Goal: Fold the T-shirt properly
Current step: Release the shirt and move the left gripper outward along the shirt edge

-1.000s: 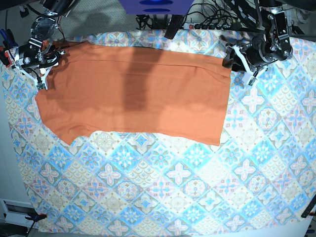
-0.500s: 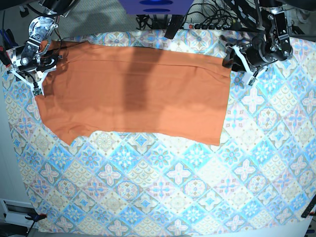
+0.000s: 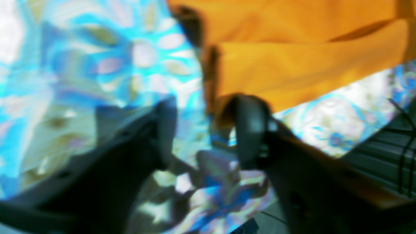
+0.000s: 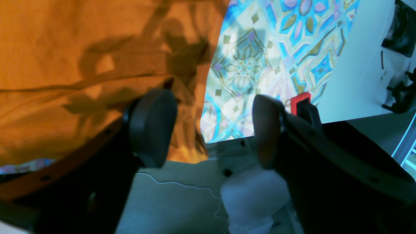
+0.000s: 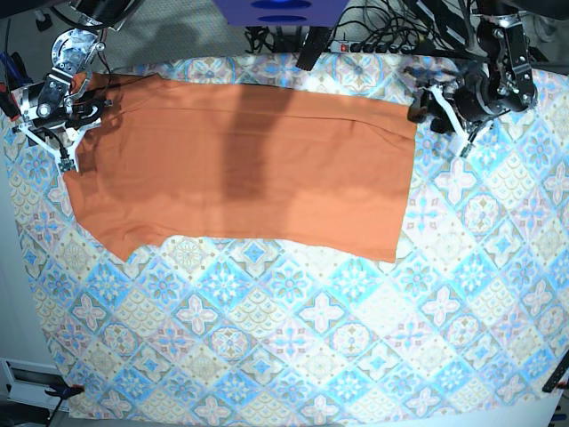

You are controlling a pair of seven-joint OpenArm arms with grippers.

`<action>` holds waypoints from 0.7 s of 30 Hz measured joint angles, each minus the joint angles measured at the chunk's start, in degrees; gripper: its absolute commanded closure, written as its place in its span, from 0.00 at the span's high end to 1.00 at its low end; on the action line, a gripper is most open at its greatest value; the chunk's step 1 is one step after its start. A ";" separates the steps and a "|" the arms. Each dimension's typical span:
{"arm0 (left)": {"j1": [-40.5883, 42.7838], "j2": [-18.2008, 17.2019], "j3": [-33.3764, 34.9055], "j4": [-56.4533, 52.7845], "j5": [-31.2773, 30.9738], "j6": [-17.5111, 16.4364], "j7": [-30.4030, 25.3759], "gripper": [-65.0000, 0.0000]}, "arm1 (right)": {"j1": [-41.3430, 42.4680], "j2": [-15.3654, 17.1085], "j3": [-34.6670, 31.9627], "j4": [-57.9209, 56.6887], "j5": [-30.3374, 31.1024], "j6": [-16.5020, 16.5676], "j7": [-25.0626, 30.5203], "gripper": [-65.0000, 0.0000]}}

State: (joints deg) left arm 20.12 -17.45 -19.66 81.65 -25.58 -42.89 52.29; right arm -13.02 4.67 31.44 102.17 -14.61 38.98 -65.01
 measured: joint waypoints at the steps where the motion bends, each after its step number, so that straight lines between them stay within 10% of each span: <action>1: 0.04 -0.02 0.00 0.02 -0.26 -0.09 0.00 0.71 | 0.00 -0.02 -0.02 0.00 0.02 0.02 0.02 0.60; 21: 11.85 0.42 -2.40 18.16 -1.07 2.58 5.16 0.65 | 0.13 -0.04 -0.11 0.00 0.02 0.02 0.07 0.60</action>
State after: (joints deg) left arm 31.97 -17.04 -22.06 99.81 -26.65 -40.32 57.45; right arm -12.88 4.62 31.33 102.17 -14.59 39.00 -64.95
